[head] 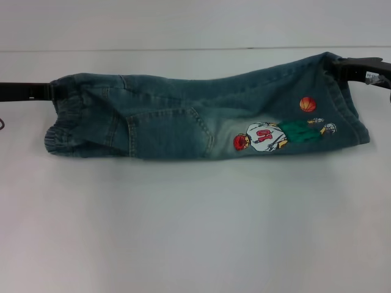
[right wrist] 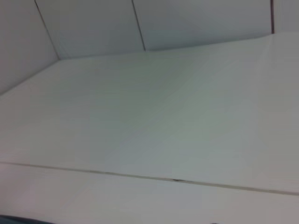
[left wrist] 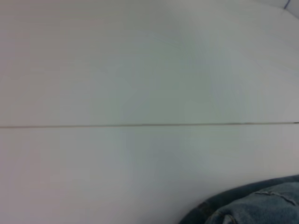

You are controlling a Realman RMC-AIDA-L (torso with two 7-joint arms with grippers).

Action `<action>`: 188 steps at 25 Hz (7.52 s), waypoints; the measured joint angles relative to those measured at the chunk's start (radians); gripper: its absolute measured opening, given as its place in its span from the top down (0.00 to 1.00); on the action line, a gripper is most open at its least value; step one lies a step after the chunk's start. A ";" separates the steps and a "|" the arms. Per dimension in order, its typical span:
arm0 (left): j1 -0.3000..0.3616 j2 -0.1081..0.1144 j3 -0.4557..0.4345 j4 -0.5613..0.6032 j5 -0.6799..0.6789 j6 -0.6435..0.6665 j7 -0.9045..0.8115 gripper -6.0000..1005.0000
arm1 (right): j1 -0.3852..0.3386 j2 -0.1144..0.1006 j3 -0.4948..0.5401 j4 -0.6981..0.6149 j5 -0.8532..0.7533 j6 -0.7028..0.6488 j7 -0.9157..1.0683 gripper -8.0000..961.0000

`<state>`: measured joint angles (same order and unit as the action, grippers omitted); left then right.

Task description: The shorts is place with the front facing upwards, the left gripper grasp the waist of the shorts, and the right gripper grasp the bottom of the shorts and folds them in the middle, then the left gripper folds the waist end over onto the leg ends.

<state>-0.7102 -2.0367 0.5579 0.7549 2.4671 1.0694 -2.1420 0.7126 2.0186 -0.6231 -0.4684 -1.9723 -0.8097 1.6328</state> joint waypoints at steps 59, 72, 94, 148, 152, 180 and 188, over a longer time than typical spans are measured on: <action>-0.007 0.006 0.088 -0.046 0.020 -0.110 -0.014 0.14 | 0.032 0.042 -0.098 0.056 0.060 0.218 -0.027 0.04; -0.030 0.044 0.084 0.067 0.147 0.119 -0.220 0.14 | 0.011 0.055 -0.098 0.057 0.138 0.212 -0.080 0.05; -0.047 0.082 -0.014 -0.014 0.315 0.278 -0.339 0.15 | 0.003 0.066 -0.106 0.057 0.229 0.179 -0.154 0.06; -0.046 0.064 -0.010 0.068 0.136 0.356 -0.201 0.94 | -0.024 0.075 -0.106 0.148 0.429 0.105 -0.371 0.22; -0.057 0.066 -0.009 0.100 0.092 0.397 -0.200 0.94 | -0.013 0.077 -0.108 0.169 0.459 0.093 -0.417 0.30; -0.225 0.144 -0.016 0.133 -0.204 0.596 -0.239 0.94 | 0.218 0.102 -0.096 0.458 0.519 0.174 -0.718 0.98; -0.241 0.153 -0.010 0.133 -0.283 0.648 -0.255 0.94 | 0.298 0.103 0.004 0.617 0.509 0.170 -0.898 0.98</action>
<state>-0.9516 -1.8833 0.5475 0.8882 2.1842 1.7171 -2.3971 1.0104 2.1214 -0.6191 0.1486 -1.4628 -0.6399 0.7348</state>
